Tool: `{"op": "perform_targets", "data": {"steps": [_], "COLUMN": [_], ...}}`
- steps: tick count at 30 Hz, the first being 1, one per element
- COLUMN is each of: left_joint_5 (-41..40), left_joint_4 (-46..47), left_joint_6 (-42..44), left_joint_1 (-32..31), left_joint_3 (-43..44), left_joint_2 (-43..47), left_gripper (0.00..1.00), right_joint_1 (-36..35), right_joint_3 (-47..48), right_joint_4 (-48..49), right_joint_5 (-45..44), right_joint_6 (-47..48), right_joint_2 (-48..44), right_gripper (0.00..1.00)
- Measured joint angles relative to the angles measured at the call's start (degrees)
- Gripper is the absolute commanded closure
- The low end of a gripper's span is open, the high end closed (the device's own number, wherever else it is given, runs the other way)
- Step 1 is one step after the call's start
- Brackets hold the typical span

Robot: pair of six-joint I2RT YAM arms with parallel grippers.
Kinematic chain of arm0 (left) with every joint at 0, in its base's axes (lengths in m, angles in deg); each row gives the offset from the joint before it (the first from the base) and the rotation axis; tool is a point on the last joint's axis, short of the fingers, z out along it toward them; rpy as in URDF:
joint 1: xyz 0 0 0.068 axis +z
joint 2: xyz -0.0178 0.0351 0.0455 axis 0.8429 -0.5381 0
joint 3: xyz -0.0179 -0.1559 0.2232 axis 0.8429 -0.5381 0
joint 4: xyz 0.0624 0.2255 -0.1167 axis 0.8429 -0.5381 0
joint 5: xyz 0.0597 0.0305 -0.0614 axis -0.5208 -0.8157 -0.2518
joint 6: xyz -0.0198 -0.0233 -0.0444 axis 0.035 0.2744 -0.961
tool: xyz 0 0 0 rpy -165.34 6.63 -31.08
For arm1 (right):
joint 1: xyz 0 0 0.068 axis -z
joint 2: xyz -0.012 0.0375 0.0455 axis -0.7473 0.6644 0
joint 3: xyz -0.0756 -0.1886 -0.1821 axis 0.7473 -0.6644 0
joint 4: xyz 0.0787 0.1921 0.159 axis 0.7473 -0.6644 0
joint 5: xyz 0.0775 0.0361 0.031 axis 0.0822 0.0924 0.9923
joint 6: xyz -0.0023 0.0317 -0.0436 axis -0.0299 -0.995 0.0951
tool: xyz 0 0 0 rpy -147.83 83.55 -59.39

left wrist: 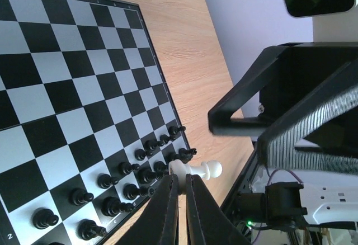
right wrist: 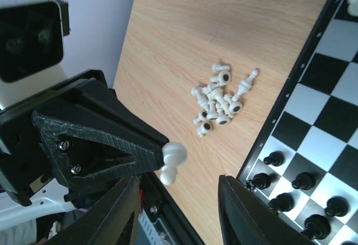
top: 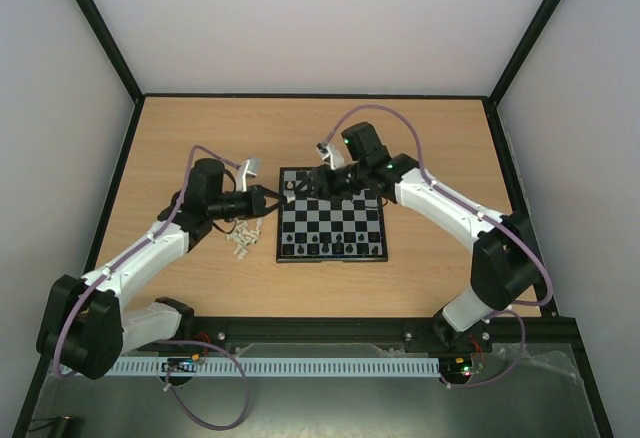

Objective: Set up the chess pieces on the board
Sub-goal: Place the chess piece on the chessboard.

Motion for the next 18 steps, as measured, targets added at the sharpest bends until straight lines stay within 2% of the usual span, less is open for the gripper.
{"op": "perform_targets", "data": {"steps": [5, 9, 18], "left_joint_5": [0.7, 0.8, 0.7], "left_joint_4": [0.4, 0.4, 0.4], "left_joint_6": [-0.2, -0.3, -0.3], "left_joint_1": [-0.3, -0.4, -0.4], "left_joint_3": [-0.1, -0.1, -0.1], "left_joint_2": [0.0, 0.0, 0.0], "left_gripper": [0.98, 0.98, 0.98], "right_joint_1": [-2.4, -3.6, -4.0], "right_joint_3": [0.9, 1.0, 1.0], "right_joint_4": [-0.1, -0.5, -0.7], "right_joint_5": [0.3, 0.3, 0.2], "right_joint_6": [0.0, 0.2, 0.4], "right_joint_2": [1.4, 2.3, 2.5], "right_gripper": [0.60, 0.71, 0.72]}}
